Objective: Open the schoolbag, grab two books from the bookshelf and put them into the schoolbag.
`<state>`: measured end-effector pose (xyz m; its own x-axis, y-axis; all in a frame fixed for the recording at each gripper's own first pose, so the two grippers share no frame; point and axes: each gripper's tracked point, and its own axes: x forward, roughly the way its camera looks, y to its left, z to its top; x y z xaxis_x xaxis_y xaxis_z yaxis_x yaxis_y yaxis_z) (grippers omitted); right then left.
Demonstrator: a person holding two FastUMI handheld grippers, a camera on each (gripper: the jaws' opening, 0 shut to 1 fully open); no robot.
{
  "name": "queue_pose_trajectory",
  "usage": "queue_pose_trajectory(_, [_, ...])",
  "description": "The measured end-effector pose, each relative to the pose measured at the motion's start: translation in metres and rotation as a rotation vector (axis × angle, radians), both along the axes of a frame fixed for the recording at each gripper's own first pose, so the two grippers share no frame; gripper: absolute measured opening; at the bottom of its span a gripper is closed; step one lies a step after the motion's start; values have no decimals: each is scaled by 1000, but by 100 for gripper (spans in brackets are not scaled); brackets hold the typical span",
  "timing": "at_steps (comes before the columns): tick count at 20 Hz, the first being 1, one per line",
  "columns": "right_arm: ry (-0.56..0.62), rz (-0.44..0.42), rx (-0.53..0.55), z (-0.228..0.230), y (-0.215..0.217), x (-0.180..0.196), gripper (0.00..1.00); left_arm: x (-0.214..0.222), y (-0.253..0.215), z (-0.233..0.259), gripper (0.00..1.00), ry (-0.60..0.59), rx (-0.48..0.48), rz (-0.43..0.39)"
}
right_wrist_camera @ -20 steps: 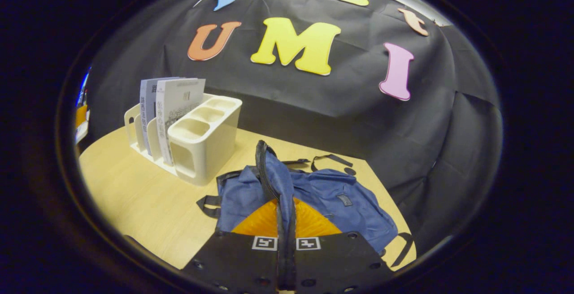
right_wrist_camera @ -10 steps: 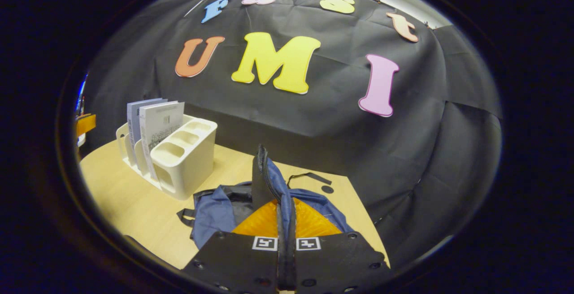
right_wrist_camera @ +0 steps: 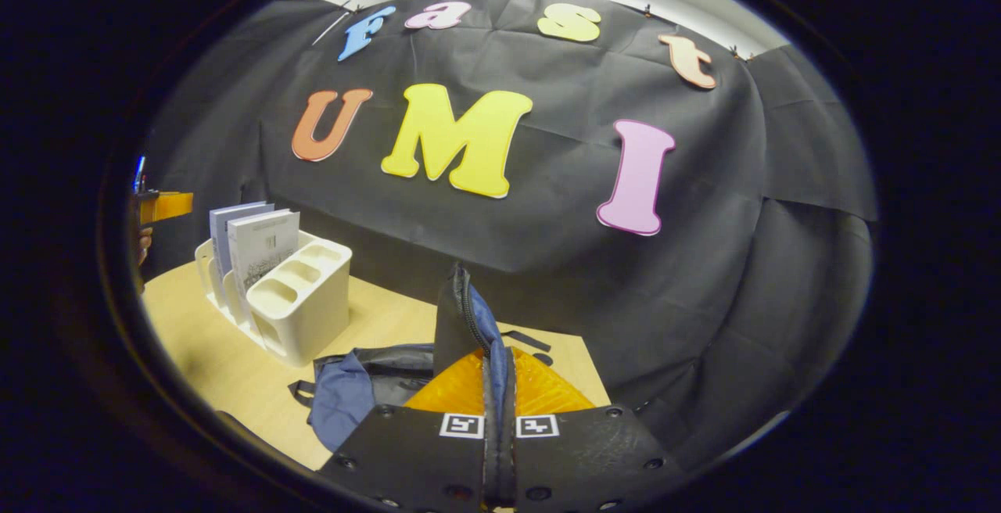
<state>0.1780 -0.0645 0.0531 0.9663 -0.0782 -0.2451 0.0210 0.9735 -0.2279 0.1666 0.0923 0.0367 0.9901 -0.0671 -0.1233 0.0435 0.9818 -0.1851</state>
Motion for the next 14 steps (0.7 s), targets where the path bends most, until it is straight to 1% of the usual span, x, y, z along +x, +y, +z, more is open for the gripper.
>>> queue_pose_trajectory(3, [0,12,22,3,-9,5,2,28,-13,11,98,6,22,-24])
queue_pose_trajectory(6, [-1,23,31,4,-14,5,0,61,-26,9,98,59,57,-50])
queue_pose_trajectory(9, [-1,40,22,0,-16,6,0,89,-34,1,98,108,120,-64])
queue_pose_trajectory(12, [-6,43,48,-3,-22,8,0,112,-43,-15,97,172,203,-99])
queue_pose_trajectory(14, [0,48,52,-6,-26,10,0,130,-34,-23,96,201,280,-51])
